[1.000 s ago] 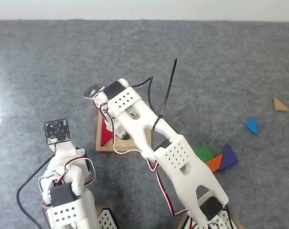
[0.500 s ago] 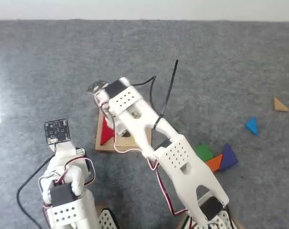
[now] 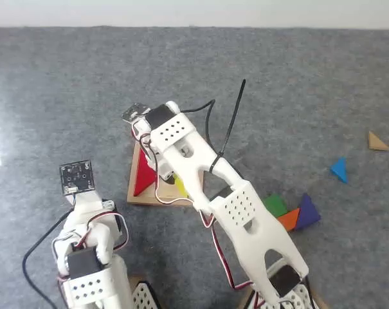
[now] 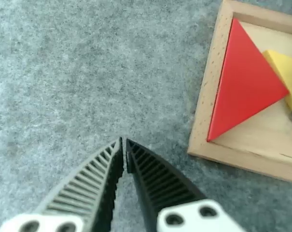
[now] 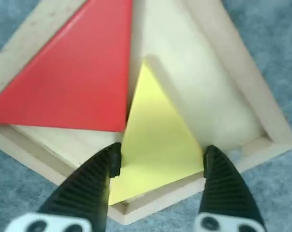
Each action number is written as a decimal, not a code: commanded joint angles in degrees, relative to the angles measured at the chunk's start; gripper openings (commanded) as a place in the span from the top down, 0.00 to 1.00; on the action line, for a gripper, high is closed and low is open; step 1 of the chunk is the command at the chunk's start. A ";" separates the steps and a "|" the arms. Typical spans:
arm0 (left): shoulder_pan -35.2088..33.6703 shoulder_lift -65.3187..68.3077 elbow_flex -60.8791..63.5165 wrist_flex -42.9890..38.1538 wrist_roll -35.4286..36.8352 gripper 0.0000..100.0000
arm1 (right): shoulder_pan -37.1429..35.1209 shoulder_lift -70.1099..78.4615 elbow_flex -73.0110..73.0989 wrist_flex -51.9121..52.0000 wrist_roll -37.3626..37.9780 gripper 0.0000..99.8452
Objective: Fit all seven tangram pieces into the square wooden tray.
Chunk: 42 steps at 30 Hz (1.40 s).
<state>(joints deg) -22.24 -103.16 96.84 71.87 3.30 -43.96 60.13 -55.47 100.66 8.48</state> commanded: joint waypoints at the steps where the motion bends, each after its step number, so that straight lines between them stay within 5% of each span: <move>1: -0.18 -0.97 -0.40 0.44 -0.26 0.99 | -0.40 -5.23 0.35 2.33 -1.05 0.86; 9: -0.18 -0.97 -0.40 0.44 -0.26 0.99 | 4.00 -29.05 0.97 2.33 -2.99 0.86; 14: -0.18 -0.97 -0.40 0.44 -0.26 0.99 | 3.30 -43.91 5.98 2.15 -12.75 0.86; 23: -0.18 -0.97 -0.40 0.44 -0.26 0.99 | -1.98 -46.37 37.54 -6.46 -12.31 0.85; 30: -0.18 -0.97 -0.40 0.44 -0.26 0.99 | -2.95 -45.67 50.55 -20.88 -10.90 0.64; 39: -0.18 -0.97 -0.40 0.44 -0.26 0.99 | -1.98 -33.10 44.57 -22.81 -3.96 0.90; 42: -0.18 -0.97 -0.40 0.44 -0.26 0.99 | -2.24 -30.46 41.85 -19.03 -4.13 0.90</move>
<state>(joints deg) -22.24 -103.16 96.84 71.87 3.30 -46.33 29.01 -9.49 78.51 3.30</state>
